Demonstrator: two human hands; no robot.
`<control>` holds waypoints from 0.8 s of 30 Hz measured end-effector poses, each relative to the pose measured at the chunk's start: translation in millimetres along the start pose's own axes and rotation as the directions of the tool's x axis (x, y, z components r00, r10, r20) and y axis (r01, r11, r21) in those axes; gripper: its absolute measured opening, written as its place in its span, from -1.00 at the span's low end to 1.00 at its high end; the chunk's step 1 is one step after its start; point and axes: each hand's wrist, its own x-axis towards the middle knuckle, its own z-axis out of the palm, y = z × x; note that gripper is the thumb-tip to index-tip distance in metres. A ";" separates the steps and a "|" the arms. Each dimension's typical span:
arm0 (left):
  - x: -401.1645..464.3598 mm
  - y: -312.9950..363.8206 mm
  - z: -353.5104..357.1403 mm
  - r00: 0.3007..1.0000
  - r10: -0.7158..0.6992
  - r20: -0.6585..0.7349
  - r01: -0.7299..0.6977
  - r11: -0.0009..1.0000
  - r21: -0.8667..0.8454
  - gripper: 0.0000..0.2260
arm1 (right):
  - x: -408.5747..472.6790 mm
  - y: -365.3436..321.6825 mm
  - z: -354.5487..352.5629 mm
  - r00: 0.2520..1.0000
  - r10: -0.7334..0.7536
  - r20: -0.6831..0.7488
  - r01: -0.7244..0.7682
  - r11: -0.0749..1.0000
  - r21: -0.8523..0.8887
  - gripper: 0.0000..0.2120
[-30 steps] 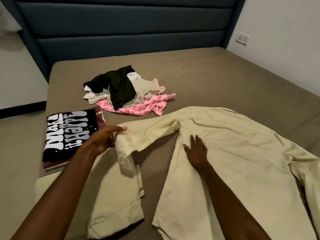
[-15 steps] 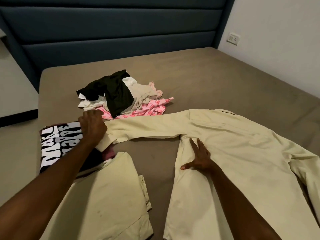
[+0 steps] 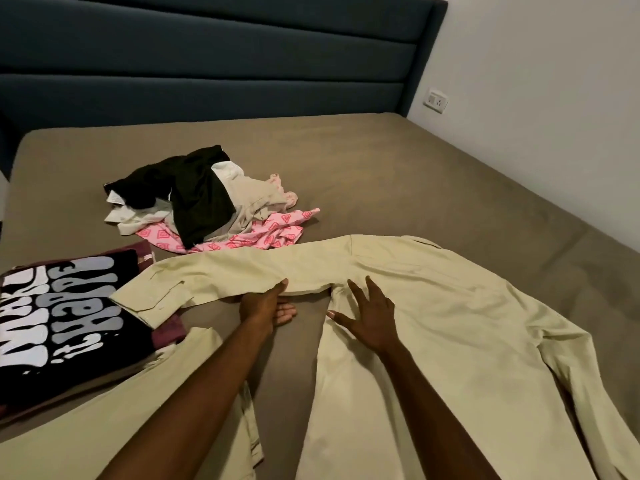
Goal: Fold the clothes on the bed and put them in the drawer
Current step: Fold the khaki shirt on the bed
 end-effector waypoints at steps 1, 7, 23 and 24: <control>7.1 2.8 2.4 1.000 -0.002 -0.015 0.001 1.000 -0.013 -0.72 | 0.7 -7.4 6.2 1.000 -0.026 0.002 0.026 1.000 -0.016 0.02; 55.4 38.1 -17.6 0.996 0.070 -0.048 -0.074 0.992 -0.104 -0.67 | -13.5 -34.6 59.2 0.998 -0.028 0.050 0.032 0.997 -0.075 -0.06; -64.8 -59.5 -14.3 0.915 0.399 0.055 -0.319 0.634 0.705 -0.62 | 58.7 10.7 27.8 0.998 0.060 -0.019 -0.062 0.978 -0.200 -0.11; -69.7 -59.3 -10.1 0.911 0.397 0.112 -0.330 0.538 0.776 -0.57 | 59.9 17.2 37.0 0.997 0.079 -0.002 -0.078 0.975 -0.210 -0.12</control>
